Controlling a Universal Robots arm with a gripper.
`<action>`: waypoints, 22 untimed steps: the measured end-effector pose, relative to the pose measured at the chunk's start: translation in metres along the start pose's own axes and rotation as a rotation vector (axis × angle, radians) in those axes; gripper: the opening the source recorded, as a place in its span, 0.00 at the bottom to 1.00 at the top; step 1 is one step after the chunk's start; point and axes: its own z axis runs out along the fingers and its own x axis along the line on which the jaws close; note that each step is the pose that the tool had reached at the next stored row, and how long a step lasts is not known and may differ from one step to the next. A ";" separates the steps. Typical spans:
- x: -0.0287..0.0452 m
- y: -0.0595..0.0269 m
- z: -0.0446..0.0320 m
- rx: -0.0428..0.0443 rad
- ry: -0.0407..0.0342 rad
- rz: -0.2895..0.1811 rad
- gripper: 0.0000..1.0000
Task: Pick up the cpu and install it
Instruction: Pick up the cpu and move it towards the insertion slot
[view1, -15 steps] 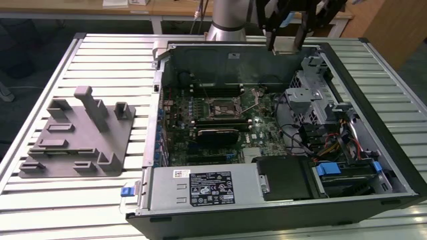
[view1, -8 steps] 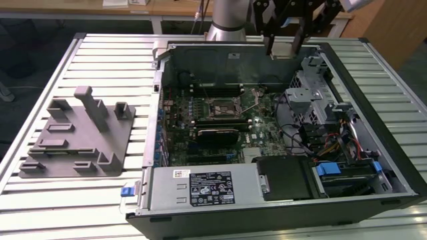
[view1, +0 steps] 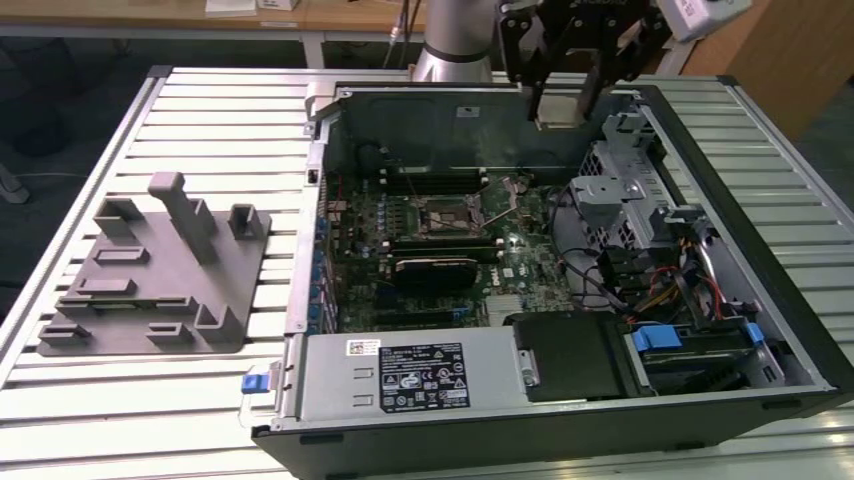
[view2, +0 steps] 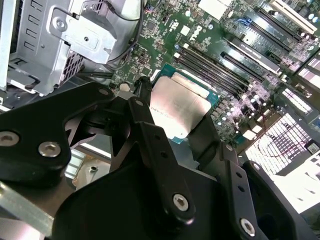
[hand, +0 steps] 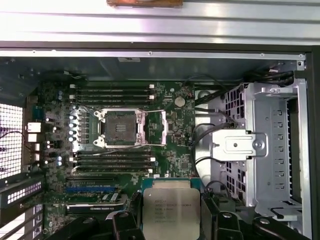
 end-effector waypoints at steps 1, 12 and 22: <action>0.0005 -0.0001 0.0017 0.0000 0.0000 0.000 0.55; 0.0283 -0.0019 0.0225 0.0000 0.0000 0.000 0.55; 0.0432 -0.0032 0.0402 -0.0001 0.0000 0.000 0.55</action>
